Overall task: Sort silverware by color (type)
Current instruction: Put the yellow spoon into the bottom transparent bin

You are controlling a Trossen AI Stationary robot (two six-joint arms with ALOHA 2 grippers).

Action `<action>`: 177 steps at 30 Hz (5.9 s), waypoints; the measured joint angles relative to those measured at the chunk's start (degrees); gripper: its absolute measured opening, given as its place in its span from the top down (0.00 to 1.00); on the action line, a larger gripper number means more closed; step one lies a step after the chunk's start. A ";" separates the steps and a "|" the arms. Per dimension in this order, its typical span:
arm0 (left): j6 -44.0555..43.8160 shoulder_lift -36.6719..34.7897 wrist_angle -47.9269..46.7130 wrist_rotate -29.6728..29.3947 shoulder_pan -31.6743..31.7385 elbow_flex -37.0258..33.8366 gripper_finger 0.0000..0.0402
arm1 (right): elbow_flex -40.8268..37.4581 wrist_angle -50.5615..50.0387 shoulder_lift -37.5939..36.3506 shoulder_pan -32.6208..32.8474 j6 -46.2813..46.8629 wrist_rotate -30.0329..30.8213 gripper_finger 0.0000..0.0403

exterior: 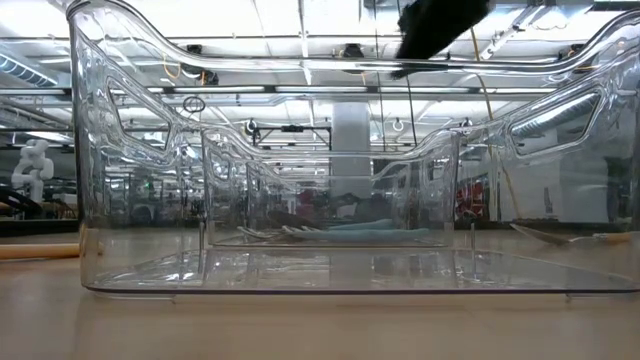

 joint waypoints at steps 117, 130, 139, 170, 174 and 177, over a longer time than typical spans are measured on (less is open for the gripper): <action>6.55 0.00 7.10 0.39 2.12 0.00 0.71 | -17.92 -9.41 1.71 35.16 54.21 -8.54 0.55; 6.16 0.00 7.10 0.40 2.12 0.00 0.71 | -17.92 -8.72 6.95 35.79 55.74 -5.69 0.54; 6.18 0.00 7.10 0.40 2.12 0.00 0.71 | -17.64 -8.55 11.61 34.60 55.75 -6.08 0.60; 5.77 0.00 7.07 0.41 2.10 0.00 0.71 | -7.24 -14.20 9.29 35.20 51.25 -8.94 0.91; 5.77 0.00 7.06 0.42 2.10 0.00 0.71 | -2.92 -18.19 9.14 35.86 51.20 -8.81 0.91; 5.77 0.00 7.06 0.41 2.10 0.00 0.71 | -0.36 -20.94 9.16 36.19 51.00 -8.64 0.91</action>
